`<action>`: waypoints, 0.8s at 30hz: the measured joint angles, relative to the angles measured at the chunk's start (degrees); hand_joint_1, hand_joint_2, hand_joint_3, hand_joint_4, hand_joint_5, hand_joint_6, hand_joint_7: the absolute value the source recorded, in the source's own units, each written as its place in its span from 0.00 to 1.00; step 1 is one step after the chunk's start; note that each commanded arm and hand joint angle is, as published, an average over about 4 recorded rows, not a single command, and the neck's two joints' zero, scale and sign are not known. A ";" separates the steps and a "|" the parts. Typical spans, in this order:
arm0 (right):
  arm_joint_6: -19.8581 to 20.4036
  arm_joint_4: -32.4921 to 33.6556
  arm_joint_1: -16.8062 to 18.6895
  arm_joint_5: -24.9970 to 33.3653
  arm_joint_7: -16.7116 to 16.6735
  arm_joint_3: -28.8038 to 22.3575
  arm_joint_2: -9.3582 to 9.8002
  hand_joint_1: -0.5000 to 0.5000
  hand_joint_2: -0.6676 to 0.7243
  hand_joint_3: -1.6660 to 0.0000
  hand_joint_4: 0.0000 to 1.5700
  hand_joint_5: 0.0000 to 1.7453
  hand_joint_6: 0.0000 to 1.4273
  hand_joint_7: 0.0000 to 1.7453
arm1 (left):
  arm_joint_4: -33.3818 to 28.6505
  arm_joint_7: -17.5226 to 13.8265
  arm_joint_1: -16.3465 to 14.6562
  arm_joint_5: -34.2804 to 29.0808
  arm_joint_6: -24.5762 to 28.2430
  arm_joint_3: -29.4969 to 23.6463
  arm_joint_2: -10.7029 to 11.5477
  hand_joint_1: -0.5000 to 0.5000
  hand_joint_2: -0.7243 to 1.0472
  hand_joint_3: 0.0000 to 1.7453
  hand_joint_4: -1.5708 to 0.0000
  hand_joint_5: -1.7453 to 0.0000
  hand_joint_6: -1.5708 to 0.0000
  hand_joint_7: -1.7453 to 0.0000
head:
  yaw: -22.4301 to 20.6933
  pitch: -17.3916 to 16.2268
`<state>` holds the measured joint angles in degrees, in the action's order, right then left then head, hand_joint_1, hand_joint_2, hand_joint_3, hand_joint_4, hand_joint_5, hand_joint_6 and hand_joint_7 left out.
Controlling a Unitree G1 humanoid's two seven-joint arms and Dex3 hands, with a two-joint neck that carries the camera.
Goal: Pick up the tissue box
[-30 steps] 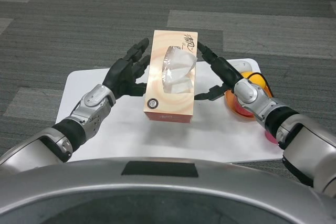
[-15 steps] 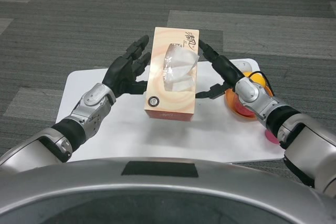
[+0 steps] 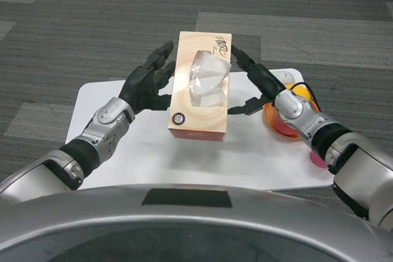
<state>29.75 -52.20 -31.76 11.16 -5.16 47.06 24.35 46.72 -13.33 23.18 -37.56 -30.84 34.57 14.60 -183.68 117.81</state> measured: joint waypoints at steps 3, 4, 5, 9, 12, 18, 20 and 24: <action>0.00 0.44 0.00 0.00 0.07 0.00 0.09 0.04 0.09 0.71 0.00 0.00 0.00 0.00 | -0.46 0.00 -0.08 0.01 0.57 0.02 0.39 1.00 1.00 0.10 1.00 1.00 1.00 1.00 | 0.00 0.00; 0.00 0.53 0.00 0.00 0.11 0.00 0.13 0.04 0.09 0.71 0.00 0.00 0.00 0.00 | -0.69 0.00 -0.10 0.02 0.76 0.07 0.56 1.00 1.00 0.10 1.00 1.00 1.00 1.00 | 0.00 0.00; 0.00 0.60 0.00 0.00 0.14 0.00 0.16 0.04 0.09 0.71 0.00 0.00 0.00 0.00 | -0.97 -0.01 -0.11 0.03 0.89 0.16 0.77 1.00 1.00 0.10 1.00 1.00 1.00 1.00 | 0.00 0.00; 0.00 0.79 0.00 0.01 0.34 0.00 0.24 0.04 0.09 0.71 0.00 0.00 0.00 0.00 | -1.70 -0.06 -0.12 0.10 1.20 0.64 1.48 1.00 1.00 0.10 1.00 1.00 1.00 1.00 | 0.00 0.02; 0.00 0.83 0.00 0.01 0.53 0.00 0.28 0.04 0.09 0.71 0.00 0.00 0.00 0.00 | -1.77 -0.19 -0.12 0.11 1.46 0.93 1.70 1.00 1.00 0.10 1.00 1.00 1.00 1.00 | -0.05 0.11; 0.00 0.87 0.00 0.00 0.57 0.00 0.30 0.04 0.09 0.71 0.00 0.00 0.00 0.00 | -2.05 -0.62 -0.11 0.12 1.58 1.23 2.13 1.00 1.00 0.10 1.00 1.00 1.00 1.00 | -0.09 0.14; 0.00 0.90 0.00 0.00 0.59 0.00 0.33 0.04 0.09 0.71 0.00 0.00 0.00 0.00 | -2.20 -0.64 -0.11 0.12 1.67 1.32 2.26 1.00 1.00 0.10 1.00 1.00 1.00 1.00 | -0.10 0.15; 0.00 1.07 0.00 0.00 0.68 0.01 0.40 0.04 0.09 0.71 0.00 0.00 0.00 0.00 | -2.58 -0.68 -0.11 0.12 2.23 1.49 2.55 1.00 1.00 0.10 1.00 1.00 1.00 1.00 | -0.11 0.17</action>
<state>29.75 -51.13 -31.76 11.15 -4.48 47.07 24.75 44.14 -14.01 23.07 -37.44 -28.61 36.06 17.15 -183.79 117.98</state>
